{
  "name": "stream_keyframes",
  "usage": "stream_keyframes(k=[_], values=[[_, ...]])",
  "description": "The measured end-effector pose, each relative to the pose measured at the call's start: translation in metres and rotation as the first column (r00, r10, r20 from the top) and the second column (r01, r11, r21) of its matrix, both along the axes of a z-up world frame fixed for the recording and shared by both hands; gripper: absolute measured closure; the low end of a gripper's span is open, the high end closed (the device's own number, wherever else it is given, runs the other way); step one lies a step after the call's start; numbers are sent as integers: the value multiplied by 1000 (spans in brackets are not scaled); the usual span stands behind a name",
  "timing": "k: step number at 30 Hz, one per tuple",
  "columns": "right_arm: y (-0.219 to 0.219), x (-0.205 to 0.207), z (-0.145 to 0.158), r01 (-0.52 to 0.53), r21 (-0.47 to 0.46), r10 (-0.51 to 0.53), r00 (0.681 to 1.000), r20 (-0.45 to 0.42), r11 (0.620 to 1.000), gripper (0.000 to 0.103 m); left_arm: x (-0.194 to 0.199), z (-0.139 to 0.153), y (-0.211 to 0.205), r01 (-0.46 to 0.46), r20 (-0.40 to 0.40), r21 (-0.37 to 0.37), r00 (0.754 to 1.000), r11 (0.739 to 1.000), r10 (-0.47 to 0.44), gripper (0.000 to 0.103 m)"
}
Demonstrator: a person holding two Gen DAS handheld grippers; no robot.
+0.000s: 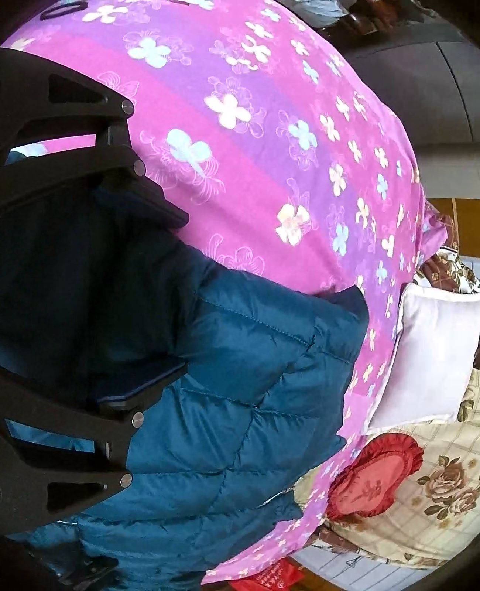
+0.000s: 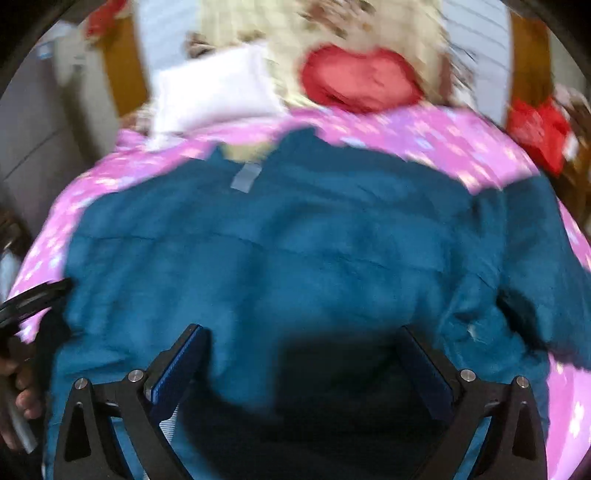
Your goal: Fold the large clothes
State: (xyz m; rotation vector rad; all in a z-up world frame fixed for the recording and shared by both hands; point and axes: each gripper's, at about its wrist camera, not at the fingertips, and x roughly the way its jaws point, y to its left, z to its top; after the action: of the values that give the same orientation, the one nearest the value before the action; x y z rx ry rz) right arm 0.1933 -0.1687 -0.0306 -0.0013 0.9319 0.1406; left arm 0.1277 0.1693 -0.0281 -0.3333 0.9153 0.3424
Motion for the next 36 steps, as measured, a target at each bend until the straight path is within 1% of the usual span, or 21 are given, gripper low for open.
stream_keyframes(k=[1,3,6,8,9,11,12,15,16,18,20,22,23,25,26,27,28,29,31,34,36], values=[[-11,3,-4,24,17,-24,1000,-14,1000,1,1,-1,-1,4,-1,-9,1000,1000,-4,27],[-30,6,-11,37,104,-34,999,-30,994,1,3,-3,1,8,1,-13,1000,1000,-8,27],[-28,2,-11,13,81,-11,1000,-23,997,1,-1,6,-3,16,28,25,999,1000,-16,27],[-25,1,-11,8,70,-7,1000,-19,998,0,-7,20,-10,36,109,49,993,998,-41,27],[-25,1,-12,6,69,-5,1000,-20,998,0,-11,28,-17,41,157,81,986,996,-53,27],[-25,1,-12,1,75,1,1000,-21,997,0,-15,34,-27,58,207,118,975,991,-82,27],[-26,1,-11,-2,76,4,1000,-21,997,0,-14,32,-32,86,209,114,972,990,-109,27],[-31,-3,-3,19,88,-17,1000,-26,996,0,0,17,-39,157,119,60,979,986,-163,27],[-32,-7,7,52,92,-52,999,0,994,1,6,7,-40,159,64,45,985,986,-161,27],[-27,-14,31,66,103,-76,993,95,992,1,9,2,-42,153,42,66,987,986,-156,26],[-14,-16,40,42,77,-52,989,140,996,0,11,1,-45,155,28,88,987,984,-158,24],[0,-7,31,7,29,-11,994,106,1000,0,12,-1,-46,156,16,98,987,983,-159,22],[5,1,20,2,-7,-1,997,74,1000,0,13,-4,-46,159,8,101,987,982,-161,22],[2,13,-6,16,-39,-17,1000,-1,999,0,14,-5,-45,162,3,96,987,982,-163,21],[-3,15,-13,16,9,-16,1000,-8,1000,0,14,-6,-45,163,2,93,987,982,-163,21],[-8,15,-11,28,40,-28,1000,-1,999,0,12,-6,-46,163,1,92,986,982,-164,21],[-11,17,-9,36,45,-36,999,-6,998,0,11,-5,-46,163,1,89,987,983,-164,21],[-12,16,-6,37,44,-37,999,-8,998,0,10,-3,-46,160,2,89,987,983,-161,21],[-10,9,5,40,29,-40,999,20,999,0,6,3,-48,152,1,97,988,984,-153,21],[-3,-12,32,15,8,-16,996,83,1000,0,-5,18,-57,170,56,85,983,982,-175,21],[2,-29,39,4,-9,-3,993,117,1000,0,-10,24,-67,191,84,87,976,978,-199,21]])
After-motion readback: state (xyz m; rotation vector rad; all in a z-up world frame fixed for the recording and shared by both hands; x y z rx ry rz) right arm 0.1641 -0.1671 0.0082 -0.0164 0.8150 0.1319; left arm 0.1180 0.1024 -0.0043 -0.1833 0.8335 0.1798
